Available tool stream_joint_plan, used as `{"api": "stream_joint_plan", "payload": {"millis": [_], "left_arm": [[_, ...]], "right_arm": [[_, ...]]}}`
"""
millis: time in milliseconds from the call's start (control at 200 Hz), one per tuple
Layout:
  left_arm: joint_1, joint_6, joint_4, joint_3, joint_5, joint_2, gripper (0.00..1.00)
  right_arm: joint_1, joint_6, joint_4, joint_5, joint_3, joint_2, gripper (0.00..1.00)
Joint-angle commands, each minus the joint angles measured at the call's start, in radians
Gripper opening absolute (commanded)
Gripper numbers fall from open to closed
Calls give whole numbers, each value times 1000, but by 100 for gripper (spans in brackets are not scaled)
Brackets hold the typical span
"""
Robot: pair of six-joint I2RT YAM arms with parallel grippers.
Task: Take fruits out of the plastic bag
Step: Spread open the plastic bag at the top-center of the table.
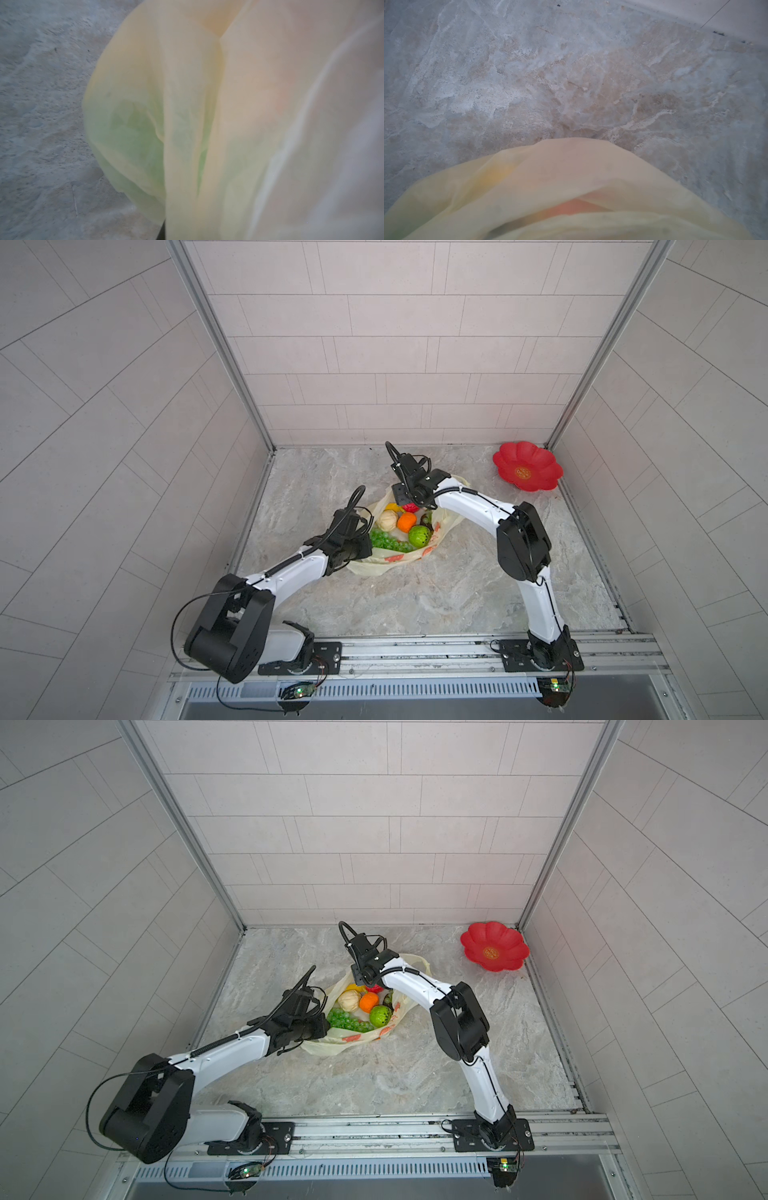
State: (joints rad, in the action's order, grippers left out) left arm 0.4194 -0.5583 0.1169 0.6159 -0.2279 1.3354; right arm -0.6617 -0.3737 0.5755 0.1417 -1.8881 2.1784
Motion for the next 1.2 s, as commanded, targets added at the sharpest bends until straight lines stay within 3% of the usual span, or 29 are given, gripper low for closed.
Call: {"api": "stream_joint_plan", "payload": {"millis": [0, 180, 600, 826, 921, 1151, 1196], "left_arm": [[2, 25, -6, 34, 11, 12, 18], [2, 23, -27, 35, -9, 33, 22], [15, 21, -65, 20, -24, 34, 29], [16, 22, -77, 1, -24, -16, 32], [17, 23, -74, -6, -16, -32, 32], [16, 18, -76, -13, -26, -41, 32], [16, 20, -73, -12, -31, -39, 36]], "right_arm": [[-4, 12, 91, -20, -79, 40, 66], [-4, 24, 111, -40, -26, -61, 68], [47, 25, 81, -123, 472, -582, 77], [198, -29, 56, -149, 678, -806, 75], [329, -75, 27, -192, 755, -869, 75], [641, -181, 6, -247, 808, -882, 73], [684, -208, -3, -260, 807, -870, 71]]}}
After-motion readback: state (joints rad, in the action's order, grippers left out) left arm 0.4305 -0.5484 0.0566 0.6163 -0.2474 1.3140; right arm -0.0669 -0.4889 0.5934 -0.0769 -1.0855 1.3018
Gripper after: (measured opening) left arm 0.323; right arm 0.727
